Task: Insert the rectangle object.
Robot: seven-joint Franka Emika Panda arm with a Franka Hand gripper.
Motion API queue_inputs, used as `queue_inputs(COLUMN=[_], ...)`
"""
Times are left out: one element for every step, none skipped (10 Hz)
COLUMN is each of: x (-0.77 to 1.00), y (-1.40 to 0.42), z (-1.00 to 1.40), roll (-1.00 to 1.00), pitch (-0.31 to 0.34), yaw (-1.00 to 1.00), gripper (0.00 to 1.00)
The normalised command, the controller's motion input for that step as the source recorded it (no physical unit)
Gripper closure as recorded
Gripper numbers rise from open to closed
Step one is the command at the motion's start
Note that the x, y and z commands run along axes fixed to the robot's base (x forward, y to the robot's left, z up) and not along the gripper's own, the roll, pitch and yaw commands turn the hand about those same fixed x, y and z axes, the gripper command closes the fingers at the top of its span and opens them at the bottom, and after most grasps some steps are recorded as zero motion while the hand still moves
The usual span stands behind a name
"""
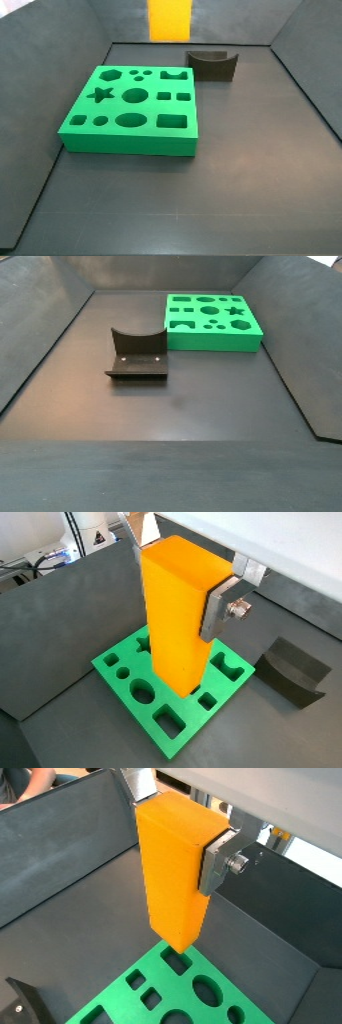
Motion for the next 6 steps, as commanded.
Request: queue_inputs(x=[0.38, 0.41, 0.45, 0.45, 0.46, 0.31], y=[-0.34, -0.38, -0.4, -0.41, -0.35, -0.25], z=[-1.0, -1.0, -1.0, -1.0, -1.0, -1.0], roll=[0.0, 0.0, 0.0, 0.0, 0.01, 0.06], pitch=[0.0, 0.0, 0.0, 0.0, -0.003, -0.004], yaw=[0.07, 0.07, 0.06, 0.05, 0.03, 0.06], gripper=[1.0, 1.0, 1.0, 1.0, 1.0, 1.0])
